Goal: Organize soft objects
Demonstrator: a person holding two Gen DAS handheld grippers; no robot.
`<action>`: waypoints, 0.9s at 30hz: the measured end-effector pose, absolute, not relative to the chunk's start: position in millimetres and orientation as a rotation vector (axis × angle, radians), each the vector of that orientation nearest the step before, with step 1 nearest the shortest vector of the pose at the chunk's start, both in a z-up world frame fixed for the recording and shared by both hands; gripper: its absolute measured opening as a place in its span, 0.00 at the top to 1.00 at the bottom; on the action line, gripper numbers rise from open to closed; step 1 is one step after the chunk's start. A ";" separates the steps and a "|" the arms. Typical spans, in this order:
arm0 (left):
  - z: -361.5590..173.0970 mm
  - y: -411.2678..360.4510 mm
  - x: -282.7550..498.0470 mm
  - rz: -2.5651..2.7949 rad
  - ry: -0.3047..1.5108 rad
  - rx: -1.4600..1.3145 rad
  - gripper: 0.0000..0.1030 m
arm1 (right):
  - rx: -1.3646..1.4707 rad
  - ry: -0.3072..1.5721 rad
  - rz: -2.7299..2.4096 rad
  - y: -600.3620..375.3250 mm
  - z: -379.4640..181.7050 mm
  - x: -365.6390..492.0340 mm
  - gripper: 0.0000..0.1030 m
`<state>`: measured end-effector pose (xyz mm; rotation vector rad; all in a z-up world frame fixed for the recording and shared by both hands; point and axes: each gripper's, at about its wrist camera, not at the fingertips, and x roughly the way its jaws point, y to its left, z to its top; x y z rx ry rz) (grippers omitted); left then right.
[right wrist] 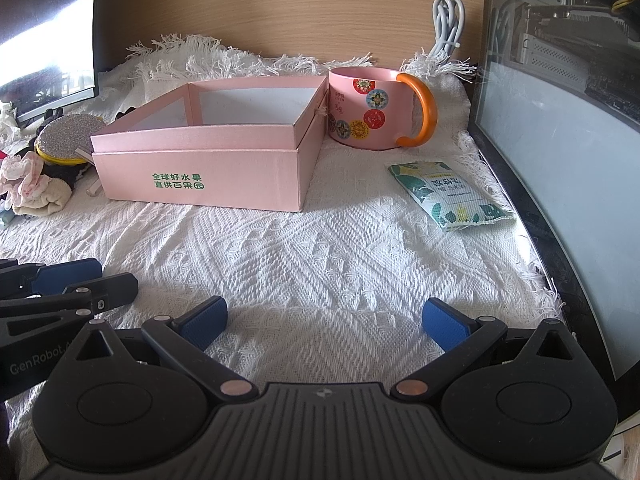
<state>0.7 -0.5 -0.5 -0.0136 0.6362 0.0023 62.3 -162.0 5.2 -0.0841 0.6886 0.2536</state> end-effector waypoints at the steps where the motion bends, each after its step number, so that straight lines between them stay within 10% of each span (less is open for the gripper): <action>1: -0.5 -0.3 0.7 0.002 0.636 -0.014 0.63 | -0.084 0.689 0.254 -162.0 5.2 62.3 0.00; 27: 10.0 22.7 -2.1 -0.078 0.683 -0.112 0.64 | -0.126 0.822 0.288 -162.4 10.0 64.8 0.00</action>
